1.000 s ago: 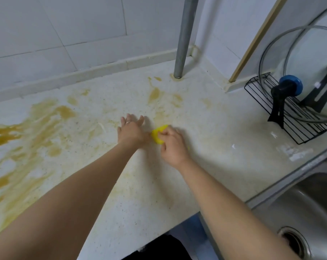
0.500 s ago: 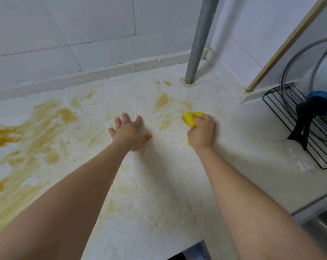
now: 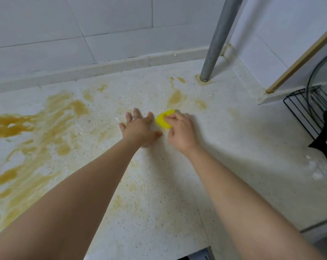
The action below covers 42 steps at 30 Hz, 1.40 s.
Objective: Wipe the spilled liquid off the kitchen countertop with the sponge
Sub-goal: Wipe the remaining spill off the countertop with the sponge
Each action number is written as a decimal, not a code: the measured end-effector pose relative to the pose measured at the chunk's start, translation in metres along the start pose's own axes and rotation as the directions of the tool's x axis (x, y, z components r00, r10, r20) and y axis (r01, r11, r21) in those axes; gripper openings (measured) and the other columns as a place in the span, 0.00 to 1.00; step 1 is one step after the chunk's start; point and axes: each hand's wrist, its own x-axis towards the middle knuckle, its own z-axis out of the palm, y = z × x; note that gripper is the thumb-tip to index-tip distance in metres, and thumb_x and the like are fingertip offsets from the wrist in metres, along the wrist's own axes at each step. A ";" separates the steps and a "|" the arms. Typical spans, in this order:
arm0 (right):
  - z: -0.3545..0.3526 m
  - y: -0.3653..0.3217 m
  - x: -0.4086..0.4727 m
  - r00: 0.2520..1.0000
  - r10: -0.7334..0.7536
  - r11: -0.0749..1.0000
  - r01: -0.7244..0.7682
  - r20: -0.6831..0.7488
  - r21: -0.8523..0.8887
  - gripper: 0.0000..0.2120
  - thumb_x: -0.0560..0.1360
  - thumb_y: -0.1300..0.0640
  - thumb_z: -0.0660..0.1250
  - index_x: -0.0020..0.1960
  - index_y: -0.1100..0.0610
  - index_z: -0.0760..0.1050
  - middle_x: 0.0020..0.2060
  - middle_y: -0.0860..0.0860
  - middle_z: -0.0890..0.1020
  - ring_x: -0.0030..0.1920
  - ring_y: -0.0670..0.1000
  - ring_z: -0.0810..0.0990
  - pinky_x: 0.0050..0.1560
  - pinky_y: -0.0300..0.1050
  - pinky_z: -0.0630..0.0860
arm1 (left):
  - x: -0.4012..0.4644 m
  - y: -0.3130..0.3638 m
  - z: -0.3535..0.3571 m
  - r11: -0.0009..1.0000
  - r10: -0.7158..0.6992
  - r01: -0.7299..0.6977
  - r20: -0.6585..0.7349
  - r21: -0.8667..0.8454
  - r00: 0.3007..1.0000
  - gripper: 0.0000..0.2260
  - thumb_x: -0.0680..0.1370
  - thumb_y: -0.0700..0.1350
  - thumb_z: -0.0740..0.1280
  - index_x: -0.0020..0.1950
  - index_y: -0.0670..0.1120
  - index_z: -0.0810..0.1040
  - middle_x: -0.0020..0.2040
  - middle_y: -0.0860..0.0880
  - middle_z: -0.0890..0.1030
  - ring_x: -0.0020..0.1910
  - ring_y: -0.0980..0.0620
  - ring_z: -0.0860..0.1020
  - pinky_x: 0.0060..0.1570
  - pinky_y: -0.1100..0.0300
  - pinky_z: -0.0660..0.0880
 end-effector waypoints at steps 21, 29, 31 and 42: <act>-0.026 0.047 0.068 0.905 0.398 0.917 -0.396 -0.152 0.048 0.22 0.72 0.70 0.59 0.64 0.60 0.71 0.61 0.59 0.75 0.62 0.59 0.71 0.62 0.45 0.65 | 0.041 -0.014 -0.033 0.997 -0.041 0.042 0.014 -0.070 0.999 0.41 0.69 0.65 0.68 0.77 0.59 0.51 0.78 0.45 0.38 0.76 0.42 0.38 0.71 0.37 0.41; -0.015 0.026 0.072 0.966 0.228 0.973 -0.230 -0.120 -0.002 0.20 0.72 0.71 0.57 0.61 0.61 0.74 0.59 0.59 0.77 0.58 0.59 0.71 0.57 0.44 0.64 | 0.047 -0.011 -0.035 0.992 -0.061 0.060 -0.006 -0.108 0.998 0.40 0.69 0.63 0.70 0.76 0.57 0.56 0.78 0.45 0.42 0.76 0.42 0.40 0.70 0.34 0.43; -0.015 0.030 0.079 0.936 0.314 0.948 -0.319 -0.160 -0.008 0.20 0.72 0.71 0.56 0.61 0.63 0.74 0.59 0.60 0.76 0.58 0.60 0.70 0.57 0.45 0.64 | 0.053 -0.011 -0.041 0.988 -0.071 0.070 -0.006 -0.138 0.997 0.40 0.69 0.62 0.70 0.76 0.57 0.55 0.78 0.45 0.43 0.76 0.42 0.40 0.70 0.33 0.44; -0.022 0.042 0.155 0.957 0.284 0.958 -0.285 -0.061 -0.011 0.12 0.75 0.68 0.56 0.56 0.65 0.72 0.58 0.63 0.75 0.58 0.63 0.71 0.53 0.50 0.64 | 0.063 -0.015 -0.048 0.998 -0.040 0.041 0.018 -0.044 0.999 0.45 0.66 0.66 0.70 0.76 0.58 0.52 0.78 0.45 0.41 0.76 0.41 0.40 0.69 0.32 0.42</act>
